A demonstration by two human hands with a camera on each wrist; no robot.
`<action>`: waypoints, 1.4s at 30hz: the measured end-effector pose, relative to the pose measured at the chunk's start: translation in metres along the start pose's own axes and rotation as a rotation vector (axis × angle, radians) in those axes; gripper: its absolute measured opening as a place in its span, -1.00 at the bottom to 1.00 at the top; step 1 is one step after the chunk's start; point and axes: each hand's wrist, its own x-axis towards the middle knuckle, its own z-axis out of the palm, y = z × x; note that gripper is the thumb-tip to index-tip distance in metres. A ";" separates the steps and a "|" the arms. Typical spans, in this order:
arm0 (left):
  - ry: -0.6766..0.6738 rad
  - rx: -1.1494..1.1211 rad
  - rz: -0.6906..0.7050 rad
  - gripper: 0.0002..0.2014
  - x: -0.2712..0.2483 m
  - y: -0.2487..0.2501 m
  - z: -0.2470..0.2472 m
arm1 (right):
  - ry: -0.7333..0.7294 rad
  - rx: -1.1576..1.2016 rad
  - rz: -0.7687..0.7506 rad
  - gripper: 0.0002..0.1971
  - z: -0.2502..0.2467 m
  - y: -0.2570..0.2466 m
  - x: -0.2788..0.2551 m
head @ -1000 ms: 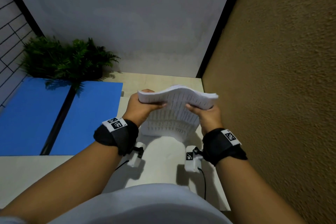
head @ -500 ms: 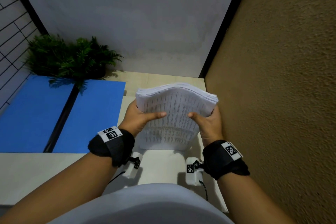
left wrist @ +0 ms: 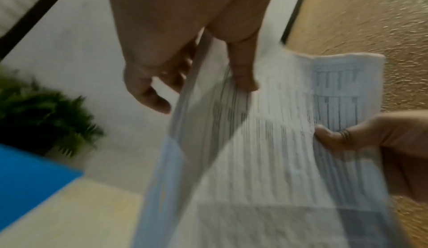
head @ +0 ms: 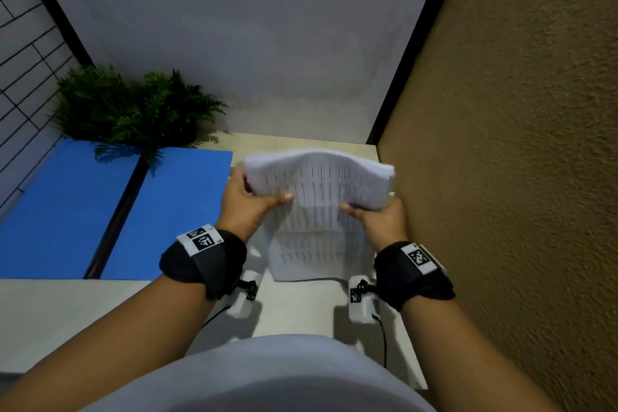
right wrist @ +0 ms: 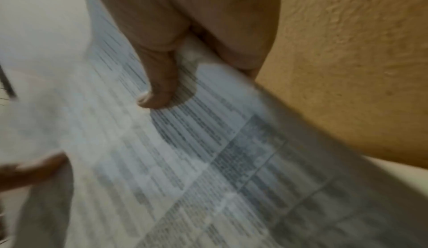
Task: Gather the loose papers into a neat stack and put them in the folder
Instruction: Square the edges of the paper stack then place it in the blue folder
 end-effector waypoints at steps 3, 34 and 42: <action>0.134 0.318 0.417 -0.03 0.010 0.017 -0.014 | 0.036 -0.211 -0.156 -0.85 0.002 -0.020 -0.001; -0.021 -0.066 -0.176 -0.47 -0.011 -0.078 -0.030 | 0.213 0.114 0.105 -0.53 -0.031 0.085 -0.019; -0.047 -0.032 -0.161 -0.57 -0.007 -0.080 -0.030 | 0.174 0.173 0.045 -0.69 -0.058 0.094 -0.018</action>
